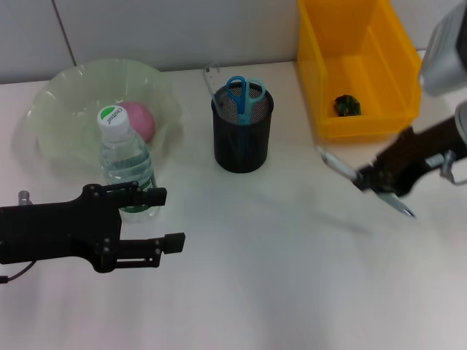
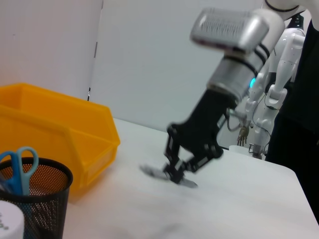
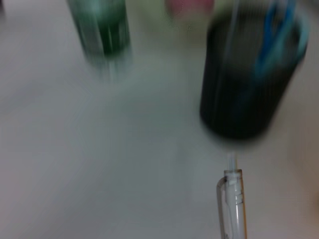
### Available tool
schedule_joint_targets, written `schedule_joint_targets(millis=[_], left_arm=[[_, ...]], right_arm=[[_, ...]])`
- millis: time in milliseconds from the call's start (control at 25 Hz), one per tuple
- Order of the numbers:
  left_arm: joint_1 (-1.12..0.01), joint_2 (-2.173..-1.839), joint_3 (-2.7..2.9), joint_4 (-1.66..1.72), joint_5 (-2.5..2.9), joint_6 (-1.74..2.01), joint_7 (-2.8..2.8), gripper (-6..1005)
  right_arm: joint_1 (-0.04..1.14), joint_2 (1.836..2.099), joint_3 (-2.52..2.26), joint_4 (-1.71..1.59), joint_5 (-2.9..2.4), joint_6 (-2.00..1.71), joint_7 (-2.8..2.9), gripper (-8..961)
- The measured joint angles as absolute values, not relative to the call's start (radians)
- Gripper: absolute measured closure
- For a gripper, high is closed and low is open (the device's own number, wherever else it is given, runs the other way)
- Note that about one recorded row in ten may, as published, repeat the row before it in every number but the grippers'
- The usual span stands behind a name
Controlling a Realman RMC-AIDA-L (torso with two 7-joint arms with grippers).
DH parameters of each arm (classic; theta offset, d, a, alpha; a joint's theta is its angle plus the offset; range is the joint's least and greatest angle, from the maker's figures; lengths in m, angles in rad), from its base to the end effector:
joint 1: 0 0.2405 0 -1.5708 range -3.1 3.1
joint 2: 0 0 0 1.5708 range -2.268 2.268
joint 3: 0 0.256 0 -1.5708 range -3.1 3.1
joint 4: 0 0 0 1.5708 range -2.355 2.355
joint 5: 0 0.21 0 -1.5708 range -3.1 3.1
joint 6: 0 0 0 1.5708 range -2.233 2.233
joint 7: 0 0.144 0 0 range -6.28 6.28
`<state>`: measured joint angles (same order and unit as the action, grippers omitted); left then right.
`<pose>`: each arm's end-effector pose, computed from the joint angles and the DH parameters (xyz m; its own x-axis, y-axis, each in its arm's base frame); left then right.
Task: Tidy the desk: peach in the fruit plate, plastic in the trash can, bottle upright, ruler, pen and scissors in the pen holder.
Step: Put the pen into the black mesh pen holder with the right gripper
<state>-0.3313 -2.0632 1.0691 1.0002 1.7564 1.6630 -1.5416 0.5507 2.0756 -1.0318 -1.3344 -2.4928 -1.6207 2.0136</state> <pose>-0.2325 0.2919 0.0139 0.8376 0.2739 0.4726 0.3280 -0.9441 -0.0341 0.2149 0.3559 0.0511 0.8931 -0.4368 0.1077 -0.3749 -0.8550 -0.3583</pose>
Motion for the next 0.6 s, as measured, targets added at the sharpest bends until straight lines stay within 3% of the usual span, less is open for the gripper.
schedule_joint_targets(millis=[600], left_arm=[[-0.333,-2.063,1.073,0.998,1.756,1.674,-1.542,192]], right_arm=[[0.533,2.08,-0.997,-1.294,-1.975,-1.304,1.82,833]])
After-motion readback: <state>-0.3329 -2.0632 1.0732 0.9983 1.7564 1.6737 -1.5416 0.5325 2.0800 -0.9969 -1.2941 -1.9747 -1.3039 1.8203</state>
